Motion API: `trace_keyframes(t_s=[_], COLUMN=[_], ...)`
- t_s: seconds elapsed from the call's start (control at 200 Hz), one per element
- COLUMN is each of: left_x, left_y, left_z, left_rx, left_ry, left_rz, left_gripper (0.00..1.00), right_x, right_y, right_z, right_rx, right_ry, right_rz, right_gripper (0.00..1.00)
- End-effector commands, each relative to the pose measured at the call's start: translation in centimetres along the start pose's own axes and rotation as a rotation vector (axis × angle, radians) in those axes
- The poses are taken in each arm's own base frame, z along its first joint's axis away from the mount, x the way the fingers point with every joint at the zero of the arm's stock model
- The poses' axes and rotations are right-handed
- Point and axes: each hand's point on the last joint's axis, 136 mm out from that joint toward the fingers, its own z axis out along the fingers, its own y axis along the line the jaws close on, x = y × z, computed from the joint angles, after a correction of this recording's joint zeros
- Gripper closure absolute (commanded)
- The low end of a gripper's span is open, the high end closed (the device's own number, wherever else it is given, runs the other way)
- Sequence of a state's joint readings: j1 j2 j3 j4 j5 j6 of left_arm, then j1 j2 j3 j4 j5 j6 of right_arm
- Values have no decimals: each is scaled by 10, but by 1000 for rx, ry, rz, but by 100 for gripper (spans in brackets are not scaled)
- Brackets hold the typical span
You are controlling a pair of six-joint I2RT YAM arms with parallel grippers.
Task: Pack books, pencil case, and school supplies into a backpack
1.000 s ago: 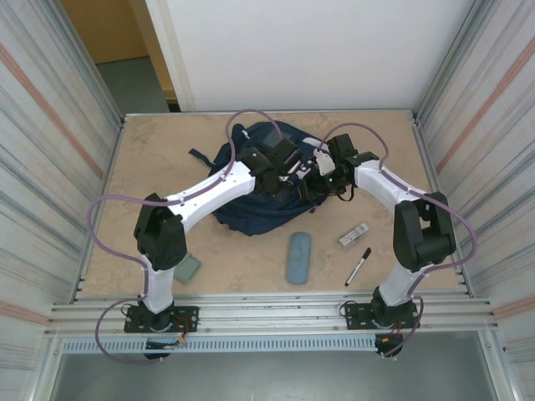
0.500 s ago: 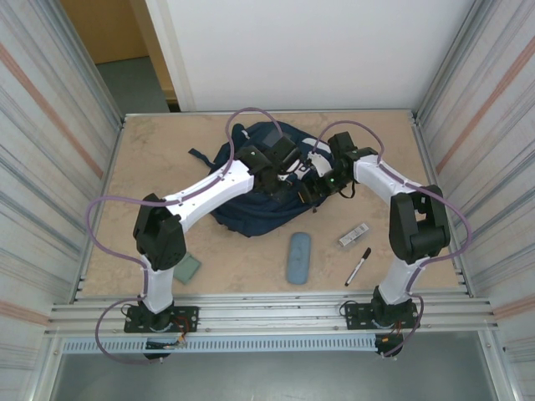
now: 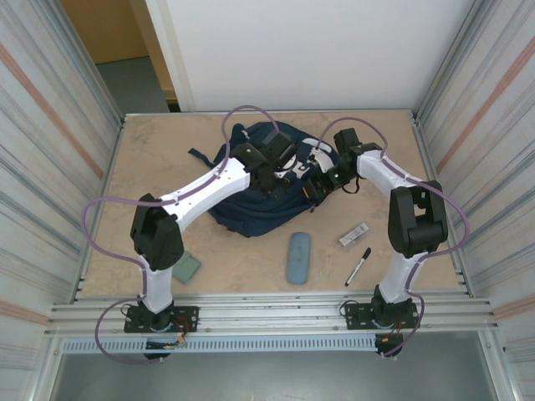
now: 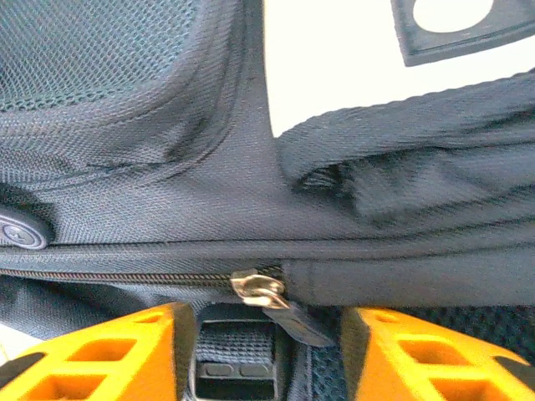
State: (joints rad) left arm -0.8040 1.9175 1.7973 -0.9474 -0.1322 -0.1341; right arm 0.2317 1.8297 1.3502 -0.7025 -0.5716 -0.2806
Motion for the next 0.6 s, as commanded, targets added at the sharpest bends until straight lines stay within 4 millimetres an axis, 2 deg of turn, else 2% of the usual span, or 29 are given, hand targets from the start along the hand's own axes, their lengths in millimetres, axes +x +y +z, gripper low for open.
trace_keyframes(t_s=[0.0, 0.15, 0.451, 0.596], left_x=[-13, -14, -13, -13], left_y=[9, 13, 12, 11], left_z=[-42, -43, -41, -40], left_rx=[35, 57, 87, 93], left_ry=[-89, -95, -97, -93], left_rz=[-25, -52, -70, -70], left_gripper=[100, 100, 100, 100], right_x=[-7, -5, -1, -2], right_y=[6, 10, 17, 17], right_z=[-7, -6, 9, 9], right_rx=[-70, -103, -189, -191], right_ry=[-27, -28, -19, -22], right_rz=[9, 17, 53, 53], right_gripper=[54, 64, 55, 61])
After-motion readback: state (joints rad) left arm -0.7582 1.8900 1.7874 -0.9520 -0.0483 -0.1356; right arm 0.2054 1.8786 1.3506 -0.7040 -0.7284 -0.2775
